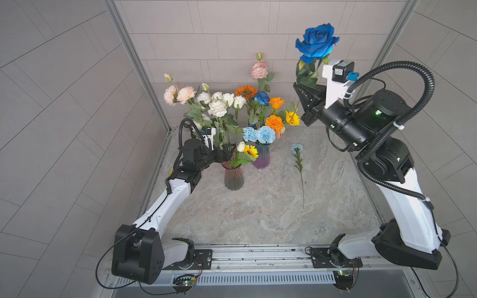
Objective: Pick out blue flowers from the vase
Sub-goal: Place the flower at the center of the board.
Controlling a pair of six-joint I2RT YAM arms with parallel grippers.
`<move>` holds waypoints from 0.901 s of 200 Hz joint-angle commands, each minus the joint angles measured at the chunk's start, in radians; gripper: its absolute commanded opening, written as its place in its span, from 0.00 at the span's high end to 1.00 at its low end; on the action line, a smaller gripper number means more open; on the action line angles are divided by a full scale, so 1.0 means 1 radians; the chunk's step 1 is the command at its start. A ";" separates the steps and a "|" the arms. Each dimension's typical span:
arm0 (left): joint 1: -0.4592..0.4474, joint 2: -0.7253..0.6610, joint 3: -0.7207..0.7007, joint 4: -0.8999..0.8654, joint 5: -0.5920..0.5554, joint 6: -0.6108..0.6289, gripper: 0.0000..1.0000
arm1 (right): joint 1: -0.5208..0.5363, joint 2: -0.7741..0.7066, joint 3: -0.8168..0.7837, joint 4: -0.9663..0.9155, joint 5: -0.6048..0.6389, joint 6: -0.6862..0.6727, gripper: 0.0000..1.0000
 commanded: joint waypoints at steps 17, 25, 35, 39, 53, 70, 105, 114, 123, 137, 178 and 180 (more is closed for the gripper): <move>-0.028 0.026 0.074 -0.114 -0.134 0.094 0.15 | -0.241 -0.090 -0.167 -0.069 0.002 0.095 1.00; -0.035 0.033 0.083 -0.125 -0.150 0.108 0.16 | -0.285 -0.091 -0.192 -0.085 -0.005 0.103 1.00; -0.043 0.042 0.094 -0.140 -0.170 0.119 0.17 | -0.336 -0.083 -0.227 -0.101 0.002 0.109 1.00; -0.046 0.045 0.098 -0.143 -0.182 0.120 0.18 | -0.348 -0.079 -0.237 -0.107 0.001 0.111 1.00; -0.054 0.054 0.107 -0.153 -0.215 0.129 0.20 | -0.406 -0.058 -0.293 -0.109 -0.017 0.133 1.00; -0.066 0.063 0.126 -0.187 -0.268 0.147 0.23 | -0.451 -0.036 -0.381 -0.077 -0.028 0.158 1.00; -0.074 0.064 0.139 -0.227 -0.337 0.172 0.26 | -0.519 0.038 -0.446 -0.087 -0.032 0.189 1.00; -0.075 0.064 0.140 -0.228 -0.349 0.178 0.26 | -0.533 0.073 -0.433 -0.120 -0.025 0.183 1.00; -0.075 0.064 0.141 -0.227 -0.357 0.185 0.26 | -0.546 0.105 -0.423 -0.145 -0.023 0.180 1.00; -0.075 0.073 0.149 -0.231 -0.366 0.193 0.26 | -0.567 0.153 -0.418 -0.165 -0.034 0.179 1.00; -0.081 0.093 0.170 -0.225 -0.419 0.206 0.27 | -0.622 0.338 -0.399 -0.159 -0.096 0.165 1.00; -0.081 0.094 0.170 -0.224 -0.421 0.207 0.27 | -0.626 0.350 -0.395 -0.159 -0.099 0.168 1.00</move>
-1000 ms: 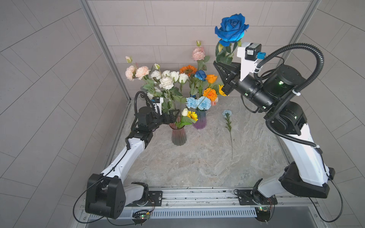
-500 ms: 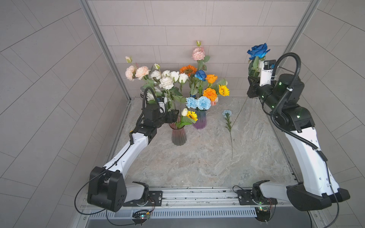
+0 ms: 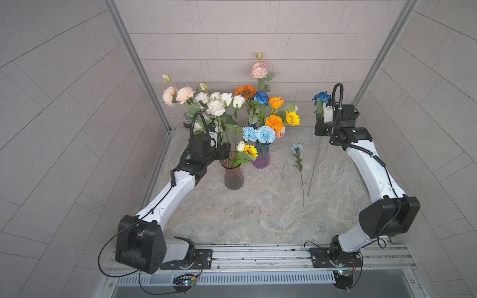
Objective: Pick out blue flowers from the vase
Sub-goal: Place the flower at the center of the board.
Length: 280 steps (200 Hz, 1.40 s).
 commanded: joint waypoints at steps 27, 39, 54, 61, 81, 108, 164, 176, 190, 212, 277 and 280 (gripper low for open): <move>-0.009 0.019 0.032 0.016 -0.074 0.044 0.27 | -0.039 0.198 0.036 0.026 -0.069 0.003 1.00; -0.009 0.022 0.024 0.024 -0.083 0.046 0.27 | -0.039 0.239 0.034 0.046 -0.058 0.007 1.00; -0.011 0.024 0.018 0.038 -0.092 0.046 0.27 | -0.039 0.292 0.035 0.066 -0.043 0.013 1.00; -0.010 0.026 0.016 0.044 -0.093 0.045 0.27 | -0.037 0.324 0.041 0.072 -0.033 0.017 1.00; -0.014 0.030 0.016 0.060 -0.093 0.044 0.27 | -0.038 0.394 0.058 0.073 -0.035 0.027 1.00; -0.015 0.030 0.018 0.070 -0.094 0.051 0.27 | -0.040 0.449 0.066 0.076 -0.014 0.052 1.00; -0.022 0.006 -0.001 0.101 -0.075 0.057 0.27 | -0.041 0.488 0.070 0.075 -0.001 0.074 0.53; -0.024 0.004 -0.005 0.103 -0.071 0.054 0.27 | -0.042 0.467 0.061 0.078 0.000 0.072 0.45; -0.026 0.004 -0.010 0.105 -0.069 0.053 0.27 | -0.043 0.419 0.044 0.088 0.000 0.072 0.41; -0.028 -0.004 -0.019 0.108 -0.071 0.053 0.27 | -0.042 0.300 -0.011 0.109 -0.016 0.075 0.40; -0.032 -0.020 -0.028 0.110 -0.070 0.057 0.27 | 0.038 -0.229 -0.368 0.270 -0.270 0.164 0.47; -0.031 -0.020 -0.028 0.110 -0.066 0.057 0.27 | 0.048 -0.250 -0.387 0.280 -0.287 0.173 0.47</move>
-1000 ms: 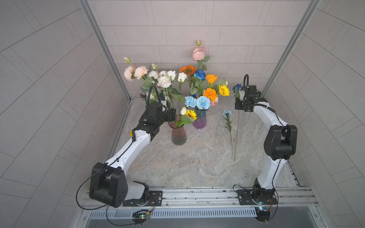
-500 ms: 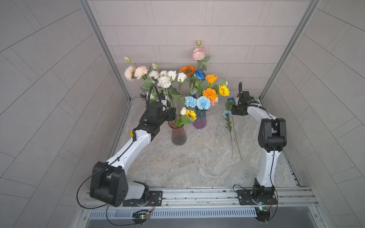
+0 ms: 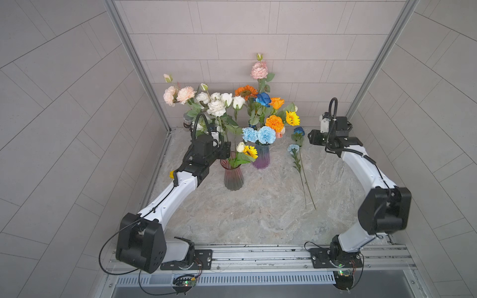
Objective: Pick out blue flowers from the vase
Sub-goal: Place the flower at the center of the board, then pick up the flower from the vase.
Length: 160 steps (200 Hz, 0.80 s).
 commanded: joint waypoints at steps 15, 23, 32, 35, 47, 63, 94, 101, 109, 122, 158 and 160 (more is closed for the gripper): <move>-0.007 -0.026 -0.010 0.028 0.007 0.021 0.27 | 0.113 -0.229 -0.186 0.112 -0.235 0.101 0.47; -0.008 -0.029 -0.010 0.025 0.012 0.022 0.27 | 0.153 -0.264 -0.220 0.122 -0.247 0.105 0.47; -0.008 -0.033 -0.011 0.024 0.017 0.024 0.26 | 0.194 -0.298 -0.257 0.138 -0.254 0.112 0.47; -0.008 -0.033 -0.013 0.024 0.017 0.024 0.26 | 0.205 -0.309 -0.269 0.144 -0.256 0.115 0.47; -0.009 -0.046 -0.016 0.021 0.023 0.024 0.20 | 0.241 -0.345 -0.308 0.170 -0.251 0.137 0.47; -0.011 -0.070 -0.024 0.020 0.057 0.020 0.12 | 0.255 -0.379 -0.353 0.201 -0.237 0.165 0.47; -0.019 -0.143 -0.035 -0.019 0.115 -0.003 0.00 | 0.269 -0.382 -0.376 0.223 -0.255 0.185 0.46; -0.022 -0.163 -0.044 -0.032 0.116 -0.004 0.00 | 0.279 -0.378 -0.387 0.244 -0.269 0.198 0.46; -0.026 -0.186 -0.051 -0.052 0.116 -0.002 0.00 | 0.293 -0.370 -0.403 0.280 -0.282 0.217 0.45; -0.033 -0.218 -0.063 -0.080 0.109 0.003 0.00 | 0.324 -0.352 -0.437 0.333 -0.275 0.249 0.46; -0.072 -0.268 -0.093 -0.135 0.068 0.028 0.00 | 0.507 -0.329 -0.464 0.352 0.049 0.203 0.46; -0.072 -0.269 -0.095 -0.135 0.066 0.030 0.00 | 0.517 -0.326 -0.466 0.354 0.063 0.206 0.46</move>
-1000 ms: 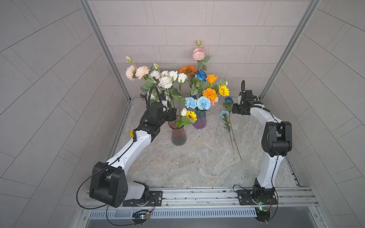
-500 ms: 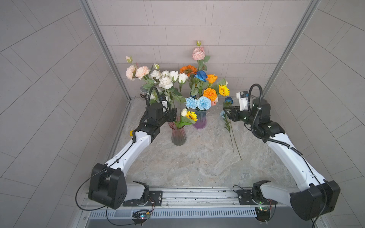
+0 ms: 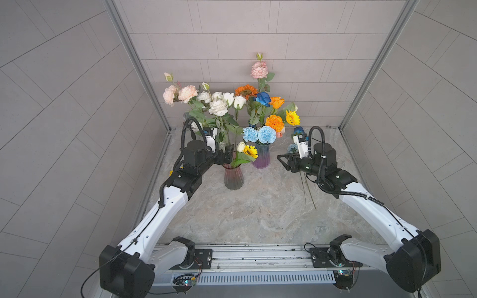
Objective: Pick out blue flowers from the vase
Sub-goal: Pick up the flower from the vase.
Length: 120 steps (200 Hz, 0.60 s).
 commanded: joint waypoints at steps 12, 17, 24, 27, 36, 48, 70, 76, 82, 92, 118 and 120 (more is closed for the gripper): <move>-0.025 -0.022 -0.038 -0.052 -0.027 0.032 0.00 | 0.135 0.035 -0.024 0.124 0.292 0.029 0.47; -0.029 -0.024 -0.039 -0.054 -0.027 0.031 0.00 | 0.151 0.051 -0.027 0.141 0.335 0.046 0.47; -0.035 -0.027 -0.038 -0.060 -0.028 0.033 0.00 | 0.171 0.075 -0.027 0.159 0.390 0.067 0.47; -0.037 -0.027 -0.039 -0.063 -0.030 0.033 0.00 | 0.179 0.083 -0.027 0.169 0.411 0.071 0.47; -0.048 -0.034 -0.042 -0.071 -0.034 0.033 0.00 | 0.195 0.117 -0.023 0.194 0.458 0.087 0.47; -0.064 -0.045 -0.053 -0.075 -0.040 0.030 0.00 | 0.212 0.161 -0.014 0.236 0.506 0.112 0.48; -0.097 -0.054 -0.075 -0.077 -0.067 0.031 0.00 | 0.256 0.236 0.026 0.274 0.611 0.125 0.48; -0.102 -0.054 -0.078 -0.076 -0.069 0.031 0.00 | 0.266 0.257 0.037 0.288 0.631 0.124 0.48; -0.106 -0.052 -0.079 -0.075 -0.070 0.030 0.00 | 0.275 0.275 0.046 0.305 0.644 0.126 0.48; -0.112 -0.048 -0.078 -0.073 -0.072 0.030 0.00 | 0.285 0.302 0.060 0.341 0.647 0.130 0.48; -0.122 -0.043 -0.079 -0.075 -0.079 0.032 0.00 | 0.317 0.340 0.105 0.378 0.681 0.115 0.49; -0.122 -0.044 -0.079 -0.075 -0.080 0.032 0.00 | 0.319 0.341 0.108 0.379 0.681 0.115 0.49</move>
